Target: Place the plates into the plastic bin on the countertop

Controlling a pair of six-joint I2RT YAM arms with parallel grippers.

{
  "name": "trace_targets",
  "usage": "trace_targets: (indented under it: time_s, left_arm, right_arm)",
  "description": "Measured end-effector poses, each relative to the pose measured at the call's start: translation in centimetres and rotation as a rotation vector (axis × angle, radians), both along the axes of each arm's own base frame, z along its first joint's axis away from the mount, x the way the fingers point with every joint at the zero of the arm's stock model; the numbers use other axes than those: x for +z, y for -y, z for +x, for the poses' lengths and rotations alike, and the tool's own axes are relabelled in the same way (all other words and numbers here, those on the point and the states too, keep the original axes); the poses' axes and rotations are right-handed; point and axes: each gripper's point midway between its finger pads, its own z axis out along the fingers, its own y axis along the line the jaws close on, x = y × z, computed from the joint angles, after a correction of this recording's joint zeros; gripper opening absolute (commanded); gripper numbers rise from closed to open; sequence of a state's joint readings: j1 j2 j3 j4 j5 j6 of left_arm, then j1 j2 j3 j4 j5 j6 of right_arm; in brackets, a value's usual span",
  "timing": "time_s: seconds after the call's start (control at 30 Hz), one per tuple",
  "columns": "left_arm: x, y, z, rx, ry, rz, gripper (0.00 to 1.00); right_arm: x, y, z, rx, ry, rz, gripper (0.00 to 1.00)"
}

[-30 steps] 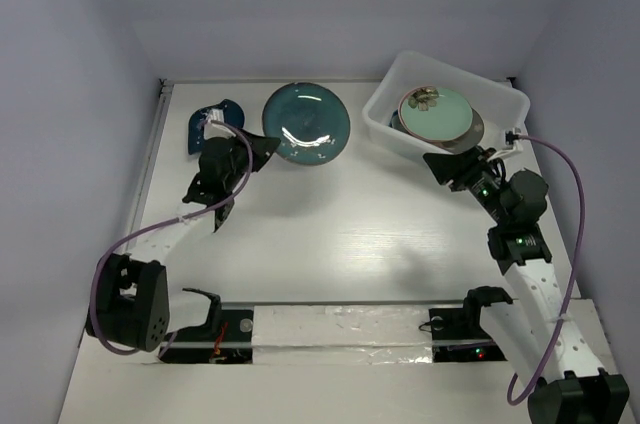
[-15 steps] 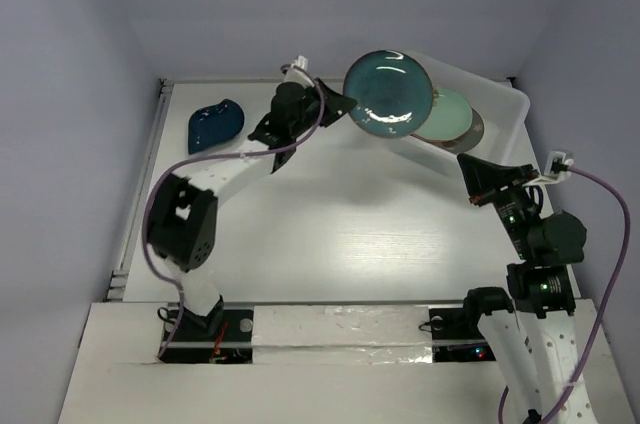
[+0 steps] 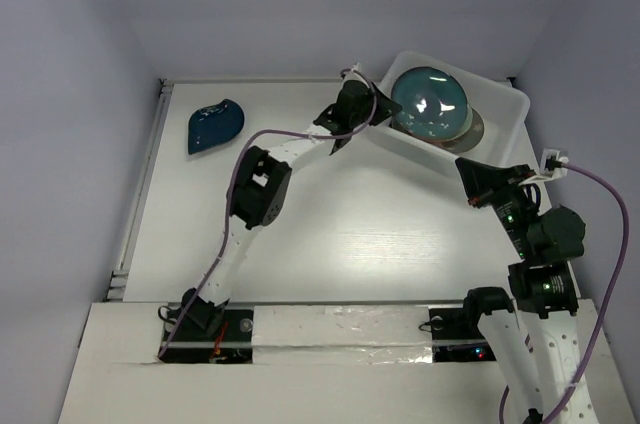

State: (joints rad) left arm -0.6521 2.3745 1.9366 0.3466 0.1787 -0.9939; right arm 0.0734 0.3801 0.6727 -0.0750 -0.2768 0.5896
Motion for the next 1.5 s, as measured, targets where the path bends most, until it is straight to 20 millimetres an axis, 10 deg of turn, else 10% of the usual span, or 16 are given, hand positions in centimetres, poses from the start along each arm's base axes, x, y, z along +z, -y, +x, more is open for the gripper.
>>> trace_targets:
  time_s: [0.13,0.37,0.7,0.93,1.27,1.5]
  left_arm:
    - [-0.2,3.0,0.5,-0.021,0.006,-0.013,0.0]
    - [2.0,5.6,-0.3,-0.059,0.023,-0.074,0.45]
    - [-0.9,4.6,-0.6,-0.048,0.027,0.056,0.54]
    - [1.1,0.2,-1.1,0.024,0.092,0.274,0.55]
    - [13.4,-5.6,-2.0,0.116,0.316,0.327,0.45]
    - [6.6,-15.5,-4.0,0.238,0.167,0.357,0.04]
  right_arm:
    - [-0.1,0.0,0.0,0.0,-0.003,-0.003,0.02]
    - [-0.1,-0.2,0.0,0.007,-0.004,-0.003,0.03]
    - [-0.3,-0.2,0.2,0.006,-0.015,-0.003,0.03]
    - [0.3,-0.1,0.0,0.005,-0.004,-0.002,0.04]
    - [0.5,-0.1,-0.3,0.007,-0.004,0.008,0.03]
    - [0.4,-0.2,-0.2,0.013,-0.008,0.006,0.0]
